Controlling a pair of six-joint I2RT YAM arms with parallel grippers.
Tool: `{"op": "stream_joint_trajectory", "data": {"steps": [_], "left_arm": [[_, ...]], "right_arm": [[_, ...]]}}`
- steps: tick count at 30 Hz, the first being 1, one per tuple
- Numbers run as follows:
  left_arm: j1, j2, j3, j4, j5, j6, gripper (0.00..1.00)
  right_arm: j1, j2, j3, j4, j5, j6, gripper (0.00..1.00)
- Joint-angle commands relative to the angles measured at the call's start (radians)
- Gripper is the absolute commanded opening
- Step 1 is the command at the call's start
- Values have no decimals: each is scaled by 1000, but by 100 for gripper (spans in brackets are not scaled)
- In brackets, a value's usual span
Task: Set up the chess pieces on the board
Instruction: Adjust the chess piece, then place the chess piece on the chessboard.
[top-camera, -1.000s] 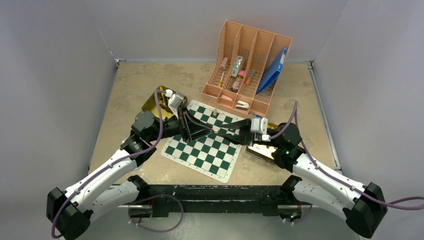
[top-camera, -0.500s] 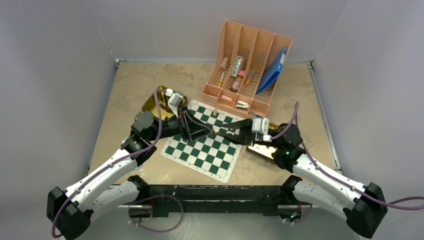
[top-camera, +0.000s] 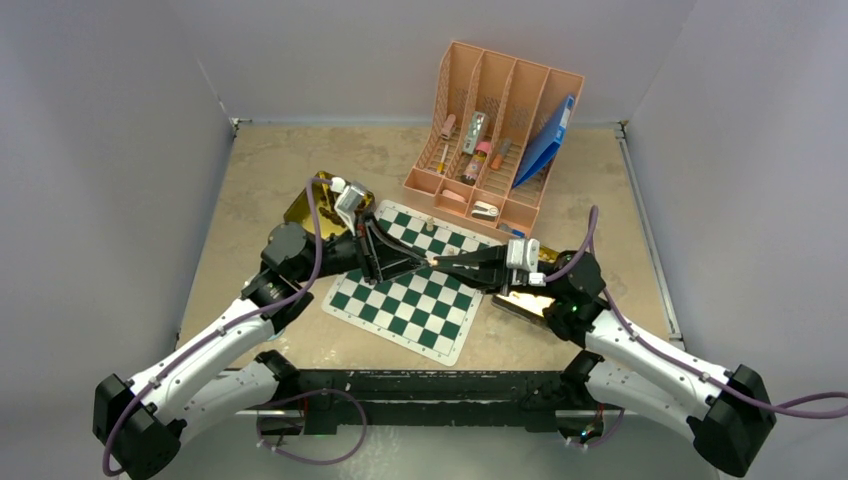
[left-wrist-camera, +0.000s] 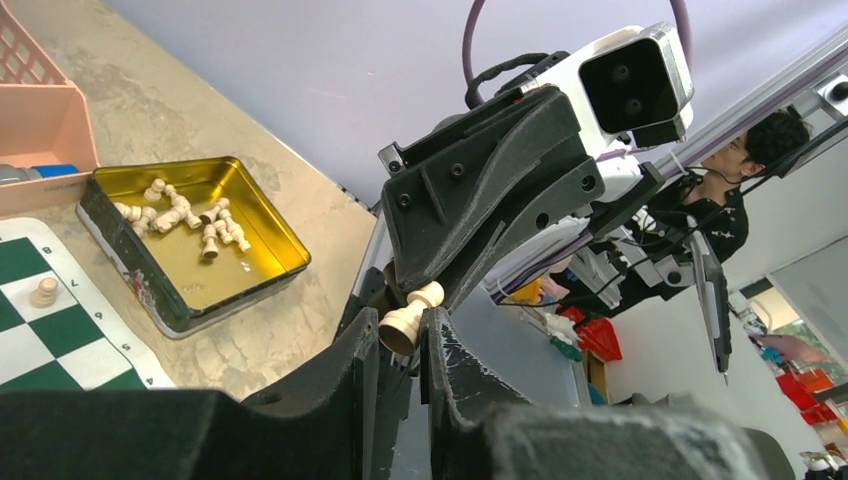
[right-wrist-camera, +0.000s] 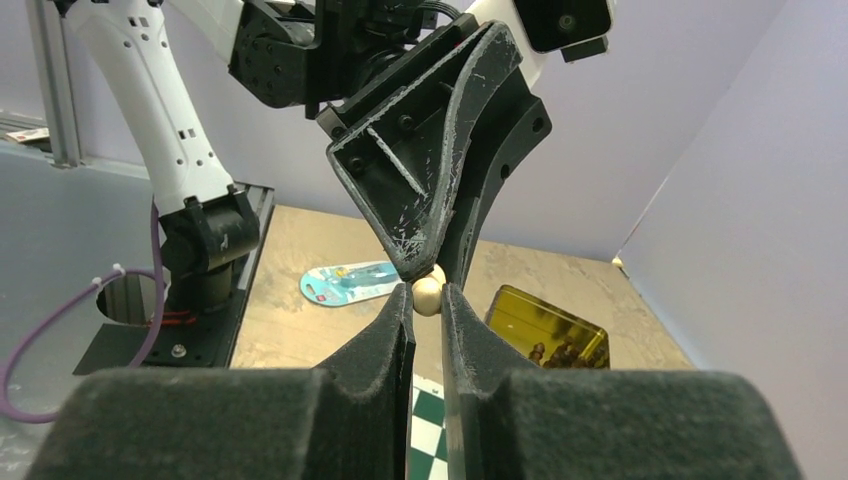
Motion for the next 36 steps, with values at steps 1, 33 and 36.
{"op": "stream_joint_trajectory", "data": {"steps": [1,33,36], "left_arm": [[-3,1,10,51,32,-22,0],[-3,-183,222,-795,-588,621,87],[-3,-214,208,-823,-636,643,90]], "right_arm": [[3,-12,-10,93,-28,43,12],[3,53,333,-856,743,416,0],[2,160,406,-946,817,416,0]]}}
